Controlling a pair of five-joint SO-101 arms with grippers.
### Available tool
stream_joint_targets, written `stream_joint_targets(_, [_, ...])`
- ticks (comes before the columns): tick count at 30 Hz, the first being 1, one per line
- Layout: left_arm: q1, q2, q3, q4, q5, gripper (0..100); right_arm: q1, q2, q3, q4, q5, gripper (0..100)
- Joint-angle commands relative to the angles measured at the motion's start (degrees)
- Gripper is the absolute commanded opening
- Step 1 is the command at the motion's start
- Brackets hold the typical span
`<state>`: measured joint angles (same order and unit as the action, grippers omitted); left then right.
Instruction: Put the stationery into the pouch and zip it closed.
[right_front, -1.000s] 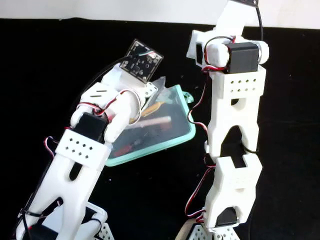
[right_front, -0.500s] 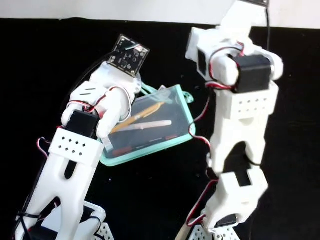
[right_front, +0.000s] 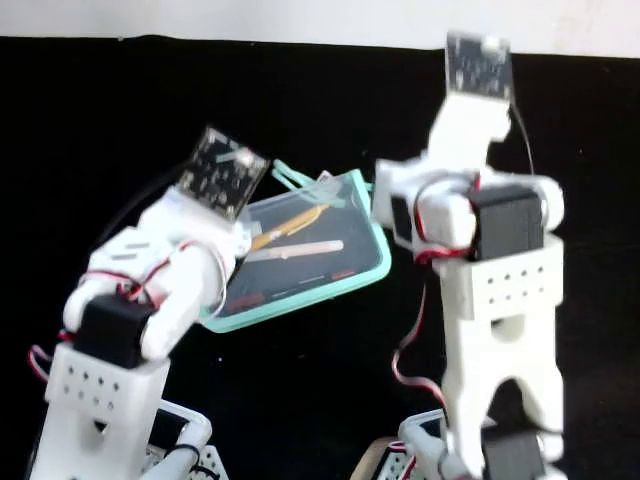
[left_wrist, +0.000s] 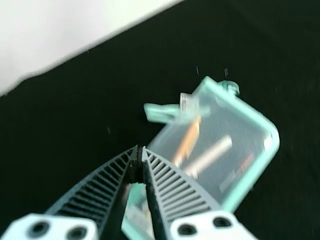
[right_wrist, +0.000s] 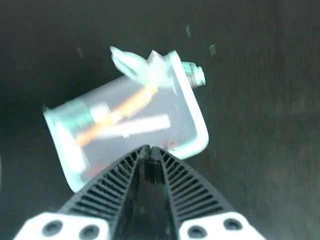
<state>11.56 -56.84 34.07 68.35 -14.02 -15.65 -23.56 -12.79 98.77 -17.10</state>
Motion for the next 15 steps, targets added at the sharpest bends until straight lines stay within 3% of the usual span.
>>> stream_joint_targets(1, [-0.75, -8.66, 8.48, 0.62, 0.53, 1, -0.4, -10.68, 15.96, -5.23, 0.62, 0.6])
stream_joint_targets(7, [-0.75, -29.58, 23.52, 1.05, 0.79, 1, -0.48, -29.23, 40.31, -18.51, 0.88, 0.6])
stream_joint_targets(11, [-1.27, -41.89, 29.58, 3.25, 5.89, 1, -0.22, -40.57, 52.35, -24.75, 0.88, 0.6])
stream_joint_targets(15, [-6.99, -48.04, 31.87, 3.96, 6.33, 1, -0.13, -48.75, 60.18, -29.23, 0.97, 0.6])
